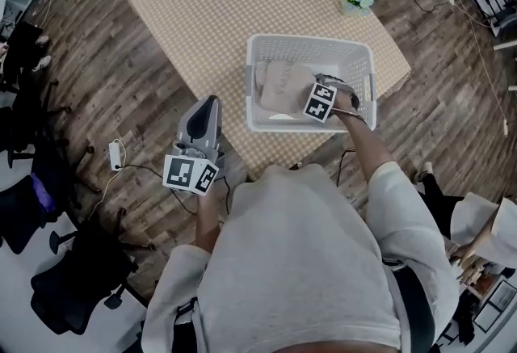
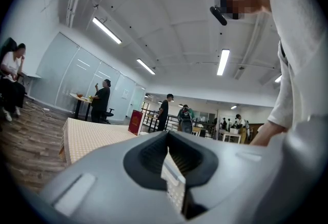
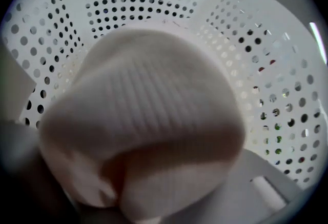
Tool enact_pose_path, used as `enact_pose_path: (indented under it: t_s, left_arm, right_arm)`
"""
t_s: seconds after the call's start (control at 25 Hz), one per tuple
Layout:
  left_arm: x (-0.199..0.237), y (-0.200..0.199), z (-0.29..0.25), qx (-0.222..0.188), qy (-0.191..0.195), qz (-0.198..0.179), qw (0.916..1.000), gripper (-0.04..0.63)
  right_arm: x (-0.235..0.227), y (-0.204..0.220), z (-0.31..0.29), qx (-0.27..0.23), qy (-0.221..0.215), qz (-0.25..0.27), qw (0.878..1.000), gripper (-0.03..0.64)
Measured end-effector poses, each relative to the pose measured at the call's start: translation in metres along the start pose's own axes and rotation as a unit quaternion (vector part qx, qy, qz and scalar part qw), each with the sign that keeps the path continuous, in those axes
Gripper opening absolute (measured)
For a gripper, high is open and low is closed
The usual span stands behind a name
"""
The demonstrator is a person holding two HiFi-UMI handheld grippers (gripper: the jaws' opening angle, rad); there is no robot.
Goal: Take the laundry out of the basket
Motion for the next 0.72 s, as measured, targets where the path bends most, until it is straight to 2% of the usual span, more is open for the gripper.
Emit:
enact_pose_path:
  t_s: [0.2, 0.32, 0.48, 0.6, 0.72]
  left_arm:
    - [-0.001, -0.003, 0.001, -0.001, 0.006, 0.000, 1.0000, 0.011]
    - [-0.007, -0.004, -0.001, -0.004, 0.019, -0.001, 0.9998, 0.011]
    - [-0.017, -0.011, -0.009, -0.012, 0.042, -0.008, 0.9990, 0.011]
    - [-0.026, -0.016, -0.009, -0.015, 0.055, -0.013, 0.9983, 0.011]
    - [-0.037, -0.021, -0.010, -0.017, 0.069, -0.018, 0.9973, 0.011]
  right_arm:
    - [-0.028, -0.008, 0.027, -0.023, 0.079, -0.007, 0.997, 0.156]
    - [-0.041, -0.015, 0.052, -0.038, 0.121, 0.006, 0.992, 0.156]
    - [-0.058, -0.019, 0.087, -0.059, 0.169, -0.011, 0.984, 0.158]
    - [-0.061, -0.021, 0.113, -0.098, 0.181, -0.058, 0.977, 0.158]
    - [-0.062, -0.018, 0.135, -0.158, 0.176, -0.141, 0.961, 0.158]
Point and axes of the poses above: the fingertips, and each gripper's own axes: z backward along the fingers, x to its left, y out of its underside, the point moved 5 cm from there along z, backward along the fingers, and after that the axes turned 2 degrees about -x, right-handed, at the moved point
